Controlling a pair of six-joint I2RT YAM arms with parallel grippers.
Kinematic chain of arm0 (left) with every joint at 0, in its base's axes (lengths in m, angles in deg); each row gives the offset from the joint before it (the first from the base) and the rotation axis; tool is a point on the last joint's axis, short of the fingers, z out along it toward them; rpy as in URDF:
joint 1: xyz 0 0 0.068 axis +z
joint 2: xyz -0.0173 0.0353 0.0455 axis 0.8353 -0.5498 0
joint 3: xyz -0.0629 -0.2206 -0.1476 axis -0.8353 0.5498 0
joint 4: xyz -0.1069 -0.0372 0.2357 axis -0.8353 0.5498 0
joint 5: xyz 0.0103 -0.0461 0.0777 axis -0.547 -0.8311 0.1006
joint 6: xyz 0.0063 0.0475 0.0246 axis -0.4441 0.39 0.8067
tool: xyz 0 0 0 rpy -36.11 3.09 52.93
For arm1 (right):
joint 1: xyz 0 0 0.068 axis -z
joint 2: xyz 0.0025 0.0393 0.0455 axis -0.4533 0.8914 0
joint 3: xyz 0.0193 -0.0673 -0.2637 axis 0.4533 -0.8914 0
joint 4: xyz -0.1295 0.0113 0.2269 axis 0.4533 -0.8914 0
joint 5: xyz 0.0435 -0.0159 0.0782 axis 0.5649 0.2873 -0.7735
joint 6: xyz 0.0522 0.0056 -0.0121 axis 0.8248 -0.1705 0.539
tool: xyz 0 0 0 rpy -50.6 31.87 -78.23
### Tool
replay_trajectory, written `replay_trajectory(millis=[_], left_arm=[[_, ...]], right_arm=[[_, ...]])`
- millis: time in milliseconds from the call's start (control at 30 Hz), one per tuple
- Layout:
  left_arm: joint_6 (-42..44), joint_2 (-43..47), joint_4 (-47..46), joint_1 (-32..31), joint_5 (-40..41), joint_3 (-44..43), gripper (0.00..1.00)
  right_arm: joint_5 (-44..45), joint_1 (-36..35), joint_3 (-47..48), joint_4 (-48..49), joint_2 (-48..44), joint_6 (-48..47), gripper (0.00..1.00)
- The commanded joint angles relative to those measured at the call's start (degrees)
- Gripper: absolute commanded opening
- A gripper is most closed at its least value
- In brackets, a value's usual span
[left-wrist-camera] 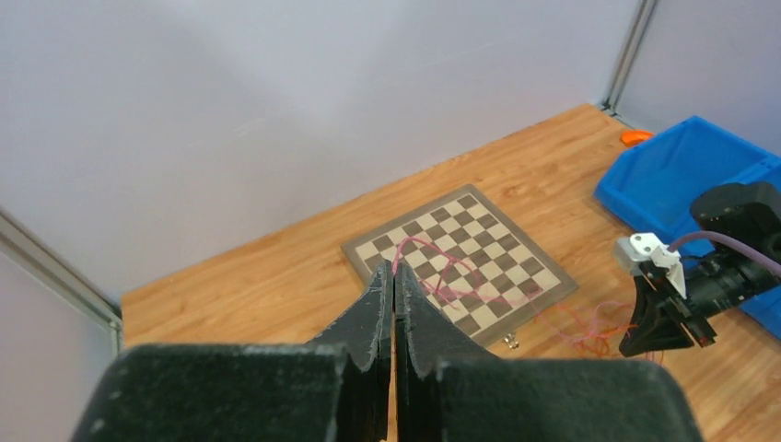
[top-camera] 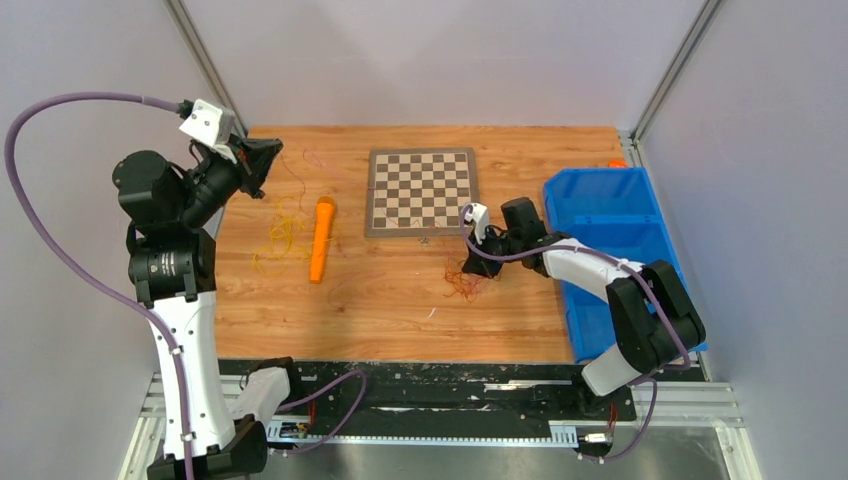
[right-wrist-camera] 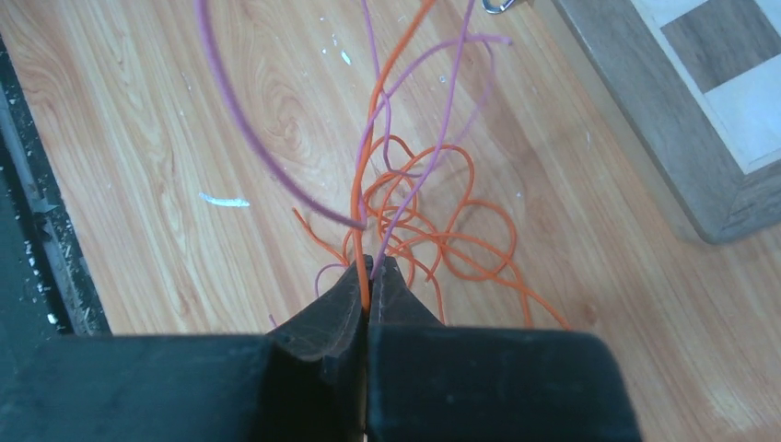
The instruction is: Untangle the cables
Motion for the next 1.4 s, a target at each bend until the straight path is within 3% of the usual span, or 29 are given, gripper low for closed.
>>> replay_trajectory(millis=[0, 67, 100, 133, 167, 200, 233, 467, 700, 933, 1033, 1067, 1100, 1233, 1267, 1367], left_arm=[[-3.53, -0.90, -1.64, 1.09, -3.27, -2.15, 0.00], [-5.28, -0.93, -2.64, 1.10, -4.69, -1.64, 0.00], [-5.69, -1.03, -2.76, 1.12, -5.68, -1.64, 0.00], [-5.92, -1.14, -2.86, 1.11, -6.62, -1.68, 0.00], [-6.66, -1.36, -2.92, 1.08, -8.89, -1.71, 0.00], [-7.33, -1.44, -3.51, 1.05, -9.89, -1.54, 0.00], [-9.25, -1.51, -4.03, 1.02, -11.66, -0.87, 0.00], [-9.40, -1.44, -4.04, -4.04, -12.38, 1.34, 0.00], [-8.84, -1.34, -3.64, -8.02, -10.26, 3.06, 0.00], [-8.83, -1.55, -4.41, -9.26, -9.31, 3.67, 0.00], [-8.90, -1.73, -4.59, -9.27, -9.03, 3.24, 0.00], [-8.93, -1.77, -4.65, -9.25, -9.00, 3.05, 0.00], [-8.91, -1.74, -4.65, -9.24, -8.78, 2.99, 0.00], [-6.00, -1.69, -2.50, -9.07, -4.08, 1.71, 0.00], [-4.89, -1.70, -1.14, -8.95, -1.91, 0.87, 0.00], [0.00, -1.67, -0.53, -5.59, 11.56, -0.10, 0.00]], right_arm=[[-4.23, 0.57, 6.19, -6.83, -0.14, -2.51, 0.00], [-5.29, 0.63, 8.55, -8.27, -0.93, -2.54, 0.00], [-6.41, 0.61, 9.54, -8.68, -1.57, -2.66, 0.12], [-7.31, 0.49, 10.87, -9.25, -2.49, -2.28, 0.39], [-7.83, 0.34, 12.39, -9.73, -3.15, -1.27, 0.74], [-8.22, -0.05, 13.90, -9.80, -3.84, -0.04, 0.95], [-9.38, -0.46, 15.45, -9.80, -4.43, 0.86, 0.99], [-11.74, -7.44, 29.16, -5.09, -3.08, 10.97, 1.00], [-12.30, -15.26, 41.28, -1.02, 3.25, 16.92, 1.00], [-9.93, -20.67, 39.55, 3.61, 7.64, 16.47, 1.00], [-9.05, -20.96, 38.07, 4.00, 9.90, 15.14, 0.95], [-8.60, -20.93, 37.58, 3.97, 10.56, 14.15, 0.89], [-8.04, -20.91, 36.94, 3.96, 11.08, 12.91, 0.75], [-6.48, -19.46, 32.90, 3.67, 10.07, 10.02, 0.11], [-6.02, -18.76, 31.49, 3.11, 9.19, 9.18, 0.01], [-4.46, -15.98, 25.22, 0.22, 5.06, 5.27, 0.00]])
